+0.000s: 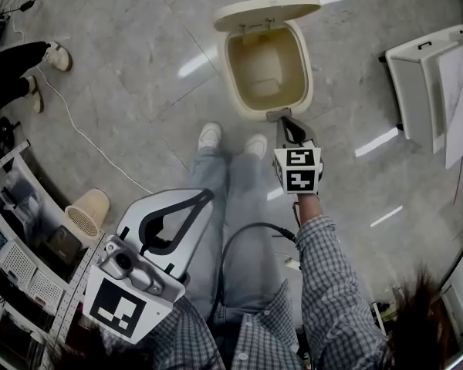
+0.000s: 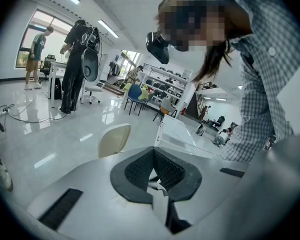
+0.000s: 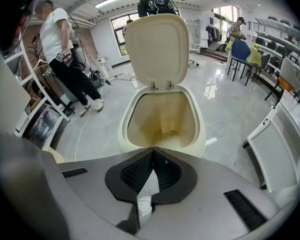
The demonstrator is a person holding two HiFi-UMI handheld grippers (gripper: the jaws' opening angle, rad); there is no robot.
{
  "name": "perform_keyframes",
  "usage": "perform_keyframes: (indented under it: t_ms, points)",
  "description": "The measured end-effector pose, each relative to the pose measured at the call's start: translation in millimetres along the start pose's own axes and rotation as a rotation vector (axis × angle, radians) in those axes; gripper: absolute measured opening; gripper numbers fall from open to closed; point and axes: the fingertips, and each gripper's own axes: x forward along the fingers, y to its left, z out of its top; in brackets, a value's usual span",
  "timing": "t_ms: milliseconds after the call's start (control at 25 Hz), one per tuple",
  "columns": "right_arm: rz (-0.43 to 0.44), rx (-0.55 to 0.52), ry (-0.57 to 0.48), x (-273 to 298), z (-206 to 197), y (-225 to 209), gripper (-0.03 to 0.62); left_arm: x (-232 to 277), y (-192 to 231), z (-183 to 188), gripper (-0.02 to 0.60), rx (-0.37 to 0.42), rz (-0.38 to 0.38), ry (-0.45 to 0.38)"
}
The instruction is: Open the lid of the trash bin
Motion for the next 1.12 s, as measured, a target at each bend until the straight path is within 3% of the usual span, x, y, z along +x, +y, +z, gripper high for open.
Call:
perform_keyframes:
  t_ms: [480,1120]
  points:
    - [-0.045,0.055,-0.137,-59.4,48.3,-1.6,0.018,-16.9,-8.6,36.1,0.005,0.052,-0.017,-0.054]
    - [-0.062,0.081,-0.343,-202.7,127.3,28.7,0.018,-69.6,-26.6,92.7,0.005,0.093,-0.034,-0.085]
